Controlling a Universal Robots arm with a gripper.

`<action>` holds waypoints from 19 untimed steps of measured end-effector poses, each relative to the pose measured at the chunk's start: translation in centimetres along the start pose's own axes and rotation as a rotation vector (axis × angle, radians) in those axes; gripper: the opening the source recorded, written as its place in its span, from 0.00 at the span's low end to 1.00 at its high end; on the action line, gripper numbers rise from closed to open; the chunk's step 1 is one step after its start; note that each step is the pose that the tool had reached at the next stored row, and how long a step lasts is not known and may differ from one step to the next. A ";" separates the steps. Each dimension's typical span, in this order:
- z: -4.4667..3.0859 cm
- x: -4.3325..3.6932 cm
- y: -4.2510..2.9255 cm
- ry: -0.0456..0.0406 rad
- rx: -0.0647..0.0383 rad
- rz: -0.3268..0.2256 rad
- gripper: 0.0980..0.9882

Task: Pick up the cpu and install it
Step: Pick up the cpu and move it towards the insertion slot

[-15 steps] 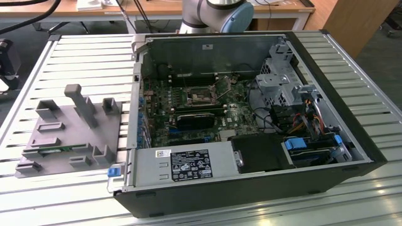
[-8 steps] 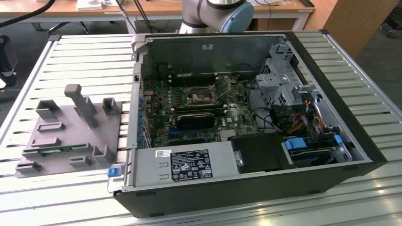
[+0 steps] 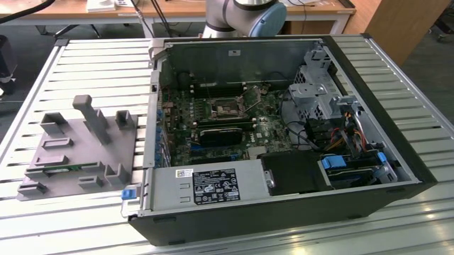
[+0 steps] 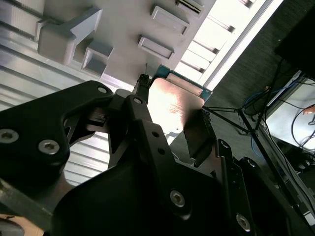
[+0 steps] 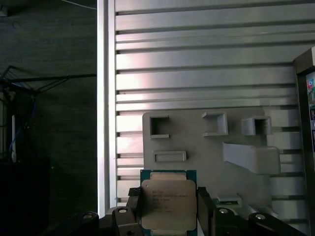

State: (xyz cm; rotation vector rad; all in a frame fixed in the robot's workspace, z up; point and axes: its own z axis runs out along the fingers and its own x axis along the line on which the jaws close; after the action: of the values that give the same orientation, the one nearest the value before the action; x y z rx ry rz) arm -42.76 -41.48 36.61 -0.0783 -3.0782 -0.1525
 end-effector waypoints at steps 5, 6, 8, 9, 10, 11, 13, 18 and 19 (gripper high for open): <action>-0.46 0.03 0.04 0.0000 0.000 0.000 0.50; -0.57 0.04 0.06 0.0001 0.000 0.000 0.50; -0.79 0.05 0.08 0.0000 0.000 0.000 0.50; -0.90 0.05 0.09 0.0000 0.000 0.000 0.50; -1.00 0.06 0.10 0.0000 0.000 0.000 0.50; -1.10 0.07 0.11 -0.0001 0.000 0.000 0.50; -1.31 0.08 0.13 0.0000 0.000 0.000 0.50; -1.89 0.12 0.20 0.0000 0.000 0.000 0.50; -2.05 0.13 0.22 0.0001 0.000 0.000 0.50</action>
State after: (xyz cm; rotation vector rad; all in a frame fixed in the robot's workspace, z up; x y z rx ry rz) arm -42.76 -41.47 38.68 -0.0787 -3.0781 -0.1524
